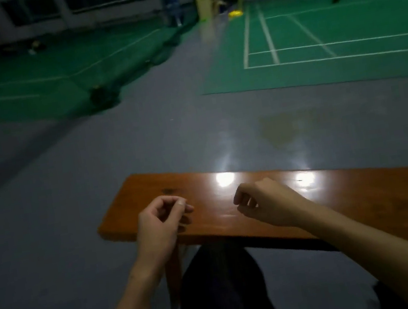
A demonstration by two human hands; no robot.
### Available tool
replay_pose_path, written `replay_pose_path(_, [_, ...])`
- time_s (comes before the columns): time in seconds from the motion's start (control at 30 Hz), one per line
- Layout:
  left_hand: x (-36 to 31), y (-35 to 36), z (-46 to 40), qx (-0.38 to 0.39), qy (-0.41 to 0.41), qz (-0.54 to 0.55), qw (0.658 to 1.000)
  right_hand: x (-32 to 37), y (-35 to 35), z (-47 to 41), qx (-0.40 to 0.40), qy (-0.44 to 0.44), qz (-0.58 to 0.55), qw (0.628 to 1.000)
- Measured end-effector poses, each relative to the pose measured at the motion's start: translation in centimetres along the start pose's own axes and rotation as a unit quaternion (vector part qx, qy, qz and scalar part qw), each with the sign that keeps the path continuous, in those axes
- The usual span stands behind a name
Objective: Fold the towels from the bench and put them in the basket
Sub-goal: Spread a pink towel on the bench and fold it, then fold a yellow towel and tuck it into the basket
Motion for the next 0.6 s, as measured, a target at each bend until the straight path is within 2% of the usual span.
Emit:
replay_pose_path(0.2, [-7.8,16.1,-0.2,0.153,0.052,-0.003,0.987,-13.3,-8.0,10.4,-0.08,0.136,0.038,0.987])
replay_pose_path(0.3, [-10.4,24.4,0.9,0.229,0.067,-0.016,0.971,-19.7,-10.8,15.2,-0.106,0.208,0.104,0.967])
replay_pose_path(0.37, [-11.8,29.8,2.2,0.282,0.071,-0.03,0.956,-24.4,-12.8,18.6,-0.114,0.267,0.185,0.939])
replay_pose_path(0.43, [-13.1,35.2,3.7,0.329,0.078,-0.053,0.94,-29.1,-14.7,22.4,-0.13,0.336,0.213,0.908])
replay_pose_path(0.6, [-15.1,47.5,7.2,0.408,0.084,-0.078,0.906,-38.2,-16.4,30.9,-0.15,0.485,0.13,0.852])
Point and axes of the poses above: each hand's wrist, its own z-axis away from the middle knuckle, its own y-axis out of the palm, x = y × z, the point moved 6 cm from there along -z, towards the middle knuckle, and after that the axes turned 13 degrees about -z, right-handed, at the moved point
